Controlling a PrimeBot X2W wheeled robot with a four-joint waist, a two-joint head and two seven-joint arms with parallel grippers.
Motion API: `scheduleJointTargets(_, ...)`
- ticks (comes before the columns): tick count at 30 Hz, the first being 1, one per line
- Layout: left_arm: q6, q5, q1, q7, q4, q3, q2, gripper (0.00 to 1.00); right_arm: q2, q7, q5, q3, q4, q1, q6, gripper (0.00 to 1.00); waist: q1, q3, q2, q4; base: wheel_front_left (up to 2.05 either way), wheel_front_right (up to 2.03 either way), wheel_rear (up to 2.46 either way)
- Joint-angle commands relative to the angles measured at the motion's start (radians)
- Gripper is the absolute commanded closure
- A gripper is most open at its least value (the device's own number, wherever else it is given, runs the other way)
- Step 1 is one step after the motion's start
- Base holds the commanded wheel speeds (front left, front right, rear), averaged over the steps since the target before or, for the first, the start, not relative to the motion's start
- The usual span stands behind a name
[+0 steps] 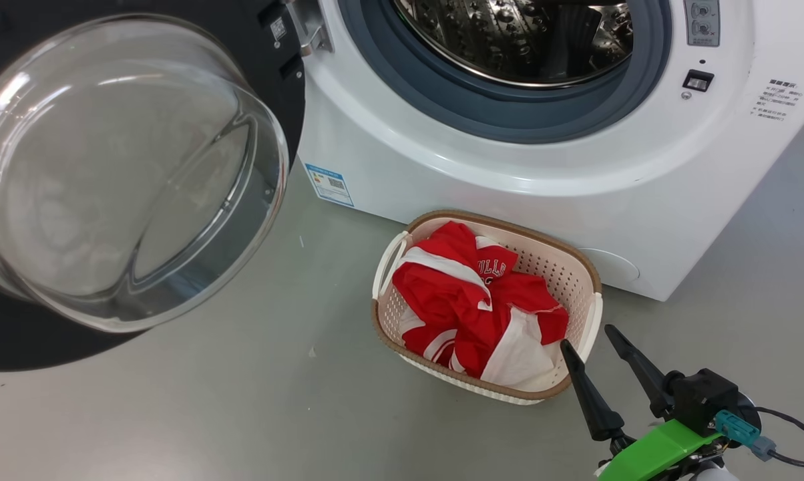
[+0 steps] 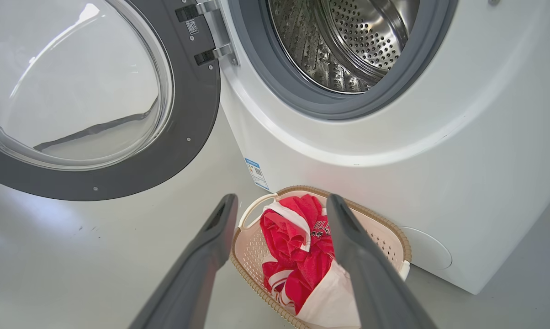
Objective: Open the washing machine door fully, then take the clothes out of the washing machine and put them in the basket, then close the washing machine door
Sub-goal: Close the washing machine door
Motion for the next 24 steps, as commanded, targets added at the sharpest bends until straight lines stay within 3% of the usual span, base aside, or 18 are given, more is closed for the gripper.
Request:
scheduleJointTargets(1,-0.006,-0.006,0.005,0.04,-0.045,0.006,0.057,1.0,-0.004,-0.007,-0.006,0.028,-0.019,-0.03,0.006,0.0,0.0,-0.003,-0.0001,0.0,0.0,0.0,0.0)
scheduleJointTargets(13,-0.006,-0.043,0.089,0.254,-0.208,-0.055,0.057,1.0,0.004,-0.007,0.003,0.026,-0.016,-0.018,0.006,0.0,0.0,-0.042,-0.0001,-0.002,0.0,0.0,0.0)
scheduleJointTargets(24,-0.006,-0.148,0.231,0.427,-0.518,-0.07,0.047,1.0,0.012,-0.007,0.016,0.016,-0.027,0.01,0.006,0.0,0.0,-0.093,-0.0001,-0.017,0.0,0.0,0.0)
